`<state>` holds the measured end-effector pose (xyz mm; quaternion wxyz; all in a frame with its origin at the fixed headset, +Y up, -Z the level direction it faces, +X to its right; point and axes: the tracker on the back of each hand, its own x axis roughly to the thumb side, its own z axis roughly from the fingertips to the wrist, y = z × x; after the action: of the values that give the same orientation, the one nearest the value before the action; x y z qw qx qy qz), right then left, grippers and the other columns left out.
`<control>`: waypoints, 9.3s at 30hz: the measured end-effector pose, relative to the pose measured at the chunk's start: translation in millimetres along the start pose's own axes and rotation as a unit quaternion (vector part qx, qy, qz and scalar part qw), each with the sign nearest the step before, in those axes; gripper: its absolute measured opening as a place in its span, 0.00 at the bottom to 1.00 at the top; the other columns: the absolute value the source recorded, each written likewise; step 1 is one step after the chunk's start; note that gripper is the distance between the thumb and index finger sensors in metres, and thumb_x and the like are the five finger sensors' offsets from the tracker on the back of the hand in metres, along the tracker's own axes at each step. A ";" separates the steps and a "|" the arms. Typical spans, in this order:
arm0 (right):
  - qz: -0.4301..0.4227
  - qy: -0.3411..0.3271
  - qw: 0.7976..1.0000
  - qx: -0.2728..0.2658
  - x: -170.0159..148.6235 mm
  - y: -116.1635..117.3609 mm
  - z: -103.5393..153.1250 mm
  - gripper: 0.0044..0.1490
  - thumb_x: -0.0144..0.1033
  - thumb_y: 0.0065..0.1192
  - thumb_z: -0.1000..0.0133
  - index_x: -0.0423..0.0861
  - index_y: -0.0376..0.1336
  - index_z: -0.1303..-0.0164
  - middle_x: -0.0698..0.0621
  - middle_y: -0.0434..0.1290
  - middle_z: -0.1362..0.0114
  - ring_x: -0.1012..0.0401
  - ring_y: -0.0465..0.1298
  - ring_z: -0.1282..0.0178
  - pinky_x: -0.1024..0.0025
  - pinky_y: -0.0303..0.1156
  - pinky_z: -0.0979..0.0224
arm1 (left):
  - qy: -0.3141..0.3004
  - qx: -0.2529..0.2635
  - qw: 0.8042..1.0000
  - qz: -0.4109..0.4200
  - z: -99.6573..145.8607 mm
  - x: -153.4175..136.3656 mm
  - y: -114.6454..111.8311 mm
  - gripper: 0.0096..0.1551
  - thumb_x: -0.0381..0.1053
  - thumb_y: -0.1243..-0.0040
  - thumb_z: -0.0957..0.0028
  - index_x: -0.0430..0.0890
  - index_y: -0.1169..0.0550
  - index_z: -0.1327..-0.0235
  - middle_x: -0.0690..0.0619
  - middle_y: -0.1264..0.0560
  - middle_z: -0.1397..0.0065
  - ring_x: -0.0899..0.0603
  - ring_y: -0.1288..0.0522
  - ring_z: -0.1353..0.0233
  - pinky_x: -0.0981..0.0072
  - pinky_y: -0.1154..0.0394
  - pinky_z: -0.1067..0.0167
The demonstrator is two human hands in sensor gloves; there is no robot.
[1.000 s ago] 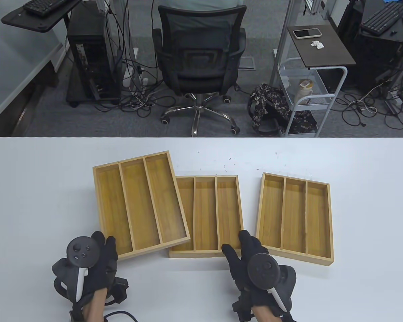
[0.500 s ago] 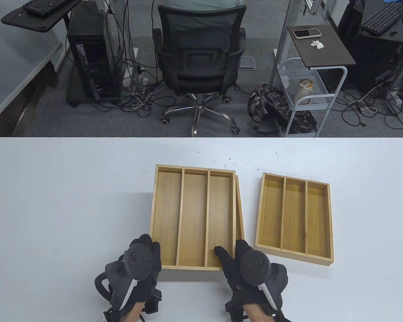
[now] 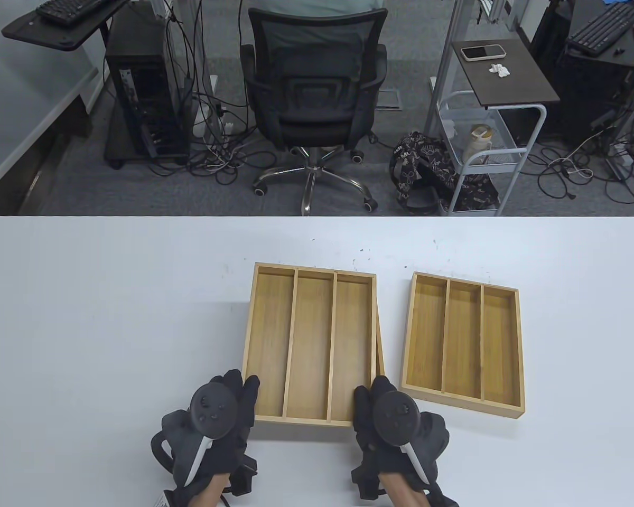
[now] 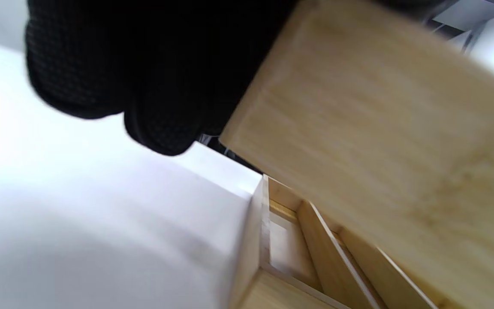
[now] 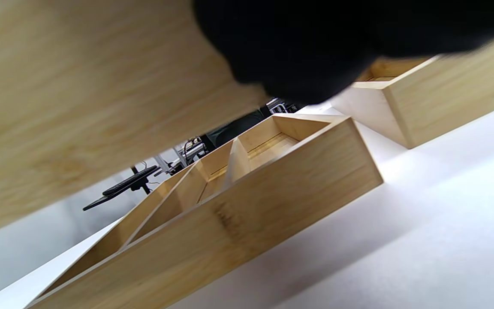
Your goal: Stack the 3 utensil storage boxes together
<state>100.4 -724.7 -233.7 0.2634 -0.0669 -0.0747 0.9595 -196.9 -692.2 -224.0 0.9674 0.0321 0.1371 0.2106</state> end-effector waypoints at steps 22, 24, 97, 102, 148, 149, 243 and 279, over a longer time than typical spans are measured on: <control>0.040 0.125 0.990 -0.045 -93.4 -80.8 -45.2 0.28 0.39 0.64 0.38 0.30 0.67 0.40 0.34 0.79 0.55 0.57 0.79 0.81 0.63 0.80 0.80 | 0.048 -0.073 0.995 -0.042 -22.6 -21.3 -13.0 0.53 0.80 0.50 0.47 0.65 0.54 0.13 0.54 0.60 0.07 0.35 0.54 0.07 0.27 0.47 0.20; 0.055 0.141 0.987 -0.055 -108.6 -94.1 -49.3 0.28 0.39 0.64 0.38 0.31 0.67 0.40 0.34 0.79 0.54 0.57 0.79 0.81 0.63 0.80 0.79 | 0.048 -0.081 0.994 -0.048 -23.3 -19.5 -14.6 0.53 0.79 0.50 0.47 0.65 0.54 0.13 0.54 0.60 0.07 0.35 0.54 0.07 0.27 0.47 0.20; 0.064 -0.057 0.995 -0.047 -1.6 -21.0 3.1 0.50 0.67 0.51 0.39 0.44 0.51 0.16 0.28 0.49 0.12 0.30 0.54 0.18 0.20 0.57 0.30 | 0.042 -0.131 0.987 -0.084 -16.1 -0.2 -27.0 0.51 0.78 0.51 0.44 0.62 0.53 0.12 0.53 0.57 0.07 0.35 0.50 0.07 0.29 0.44 0.20; 0.067 -0.062 0.995 -0.048 -0.2 -20.3 6.8 0.50 0.67 0.51 0.39 0.43 0.51 0.17 0.28 0.50 0.12 0.30 0.55 0.19 0.20 0.58 0.30 | 0.053 -0.115 0.986 -0.111 -23.2 12.9 -34.7 0.51 0.78 0.52 0.44 0.60 0.50 0.12 0.53 0.50 0.07 0.38 0.41 0.09 0.36 0.37 0.21; 0.028 -0.034 0.998 -0.048 -7.7 -26.2 5.5 0.49 0.67 0.51 0.39 0.39 0.57 0.22 0.29 0.69 0.26 0.44 0.78 0.47 0.51 0.80 0.49 | 0.004 -0.047 0.998 -0.052 -42.1 23.8 -39.1 0.27 0.62 0.40 0.39 0.50 0.26 0.33 0.52 0.19 0.53 0.54 0.10 0.69 0.69 0.11 0.72; 0.028 -0.030 0.998 -0.047 -7.6 -26.2 5.3 0.50 0.68 0.51 0.39 0.38 0.58 0.22 0.29 0.70 0.27 0.45 0.78 0.49 0.52 0.80 0.51 | -0.002 -0.039 0.998 -0.049 -37.6 24.2 -32.9 0.24 0.54 0.34 0.40 0.50 0.26 0.33 0.52 0.18 0.53 0.54 0.10 0.69 0.69 0.11 0.72; 0.118 0.214 0.965 -0.099 -171.3 -150.6 -59.4 0.40 0.60 0.62 0.40 0.41 0.66 0.30 0.36 0.77 0.37 0.48 0.80 0.65 0.55 0.81 0.63 | 0.040 -0.073 0.994 -0.072 -8.5 -15.5 -18.3 0.52 0.80 0.51 0.47 0.64 0.51 0.12 0.56 0.53 0.06 0.36 0.46 0.07 0.28 0.44 0.21; 0.112 -0.083 0.989 -0.049 9.2 -26.5 17.6 0.56 0.75 0.49 0.42 0.48 0.47 0.13 0.31 0.45 0.08 0.28 0.47 0.16 0.15 0.50 0.30 | -0.011 -0.080 0.995 -0.064 14.3 5.3 -11.6 0.51 0.79 0.52 0.46 0.64 0.52 0.12 0.54 0.55 0.06 0.35 0.50 0.07 0.27 0.47 0.20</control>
<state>102.7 -699.3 -212.5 0.1432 -0.0078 -0.1353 0.9804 -183.6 -700.7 -213.0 0.9797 -0.0520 0.1107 0.1586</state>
